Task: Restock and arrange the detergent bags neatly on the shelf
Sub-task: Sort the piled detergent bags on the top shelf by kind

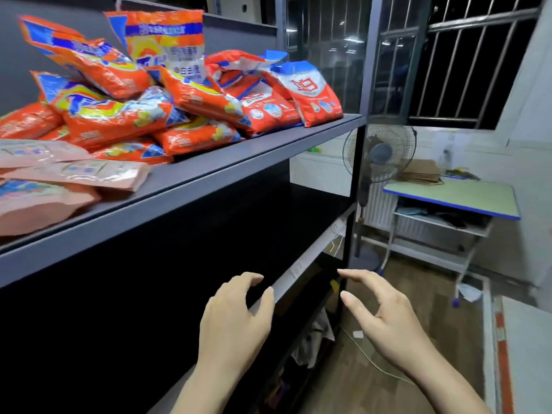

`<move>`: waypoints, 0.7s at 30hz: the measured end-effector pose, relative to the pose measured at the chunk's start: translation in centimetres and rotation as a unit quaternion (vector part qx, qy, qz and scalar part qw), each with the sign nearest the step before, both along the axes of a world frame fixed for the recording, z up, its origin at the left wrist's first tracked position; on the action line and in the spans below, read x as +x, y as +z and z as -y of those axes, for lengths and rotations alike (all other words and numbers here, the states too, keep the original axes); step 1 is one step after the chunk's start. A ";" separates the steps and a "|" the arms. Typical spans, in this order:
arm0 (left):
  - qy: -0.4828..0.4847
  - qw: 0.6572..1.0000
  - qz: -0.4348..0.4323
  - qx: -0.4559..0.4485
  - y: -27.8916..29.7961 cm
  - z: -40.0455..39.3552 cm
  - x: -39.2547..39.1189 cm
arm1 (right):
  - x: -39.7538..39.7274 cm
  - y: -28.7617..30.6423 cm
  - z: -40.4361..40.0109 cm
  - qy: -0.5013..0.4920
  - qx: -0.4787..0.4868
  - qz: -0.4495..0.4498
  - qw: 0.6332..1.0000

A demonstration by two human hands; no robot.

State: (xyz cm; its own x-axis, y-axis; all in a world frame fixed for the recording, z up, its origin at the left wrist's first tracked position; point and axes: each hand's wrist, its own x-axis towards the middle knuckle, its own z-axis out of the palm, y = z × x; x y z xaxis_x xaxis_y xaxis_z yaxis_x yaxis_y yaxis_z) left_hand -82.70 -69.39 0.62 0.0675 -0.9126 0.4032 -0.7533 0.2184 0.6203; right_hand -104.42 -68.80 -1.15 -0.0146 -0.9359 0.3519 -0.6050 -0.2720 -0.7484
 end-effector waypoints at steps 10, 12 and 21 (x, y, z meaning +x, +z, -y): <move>0.028 0.999 -0.031 0.008 0.7 6.5 -12.5 | -12.3 0.3 8.8 0.027 0.001 -0.025 0.999; 0.043 0.998 -0.040 0.004 0.8 7.7 -14.7 | -14.5 0.4 10.4 0.043 0.004 -0.030 0.999; 0.082 0.996 -0.030 0.007 1.0 13.1 -21.5 | -21.1 1.1 17.9 0.084 0.021 -0.030 0.996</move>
State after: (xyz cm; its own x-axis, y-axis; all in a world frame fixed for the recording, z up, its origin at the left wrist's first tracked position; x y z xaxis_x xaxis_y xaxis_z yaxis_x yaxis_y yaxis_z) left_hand -104.19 -82.51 1.67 0.2399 -0.8931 0.3805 -0.7395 0.0858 0.6676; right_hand -125.47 -86.67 -0.05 0.1642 -0.9370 0.3083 -0.5975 -0.3432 -0.7248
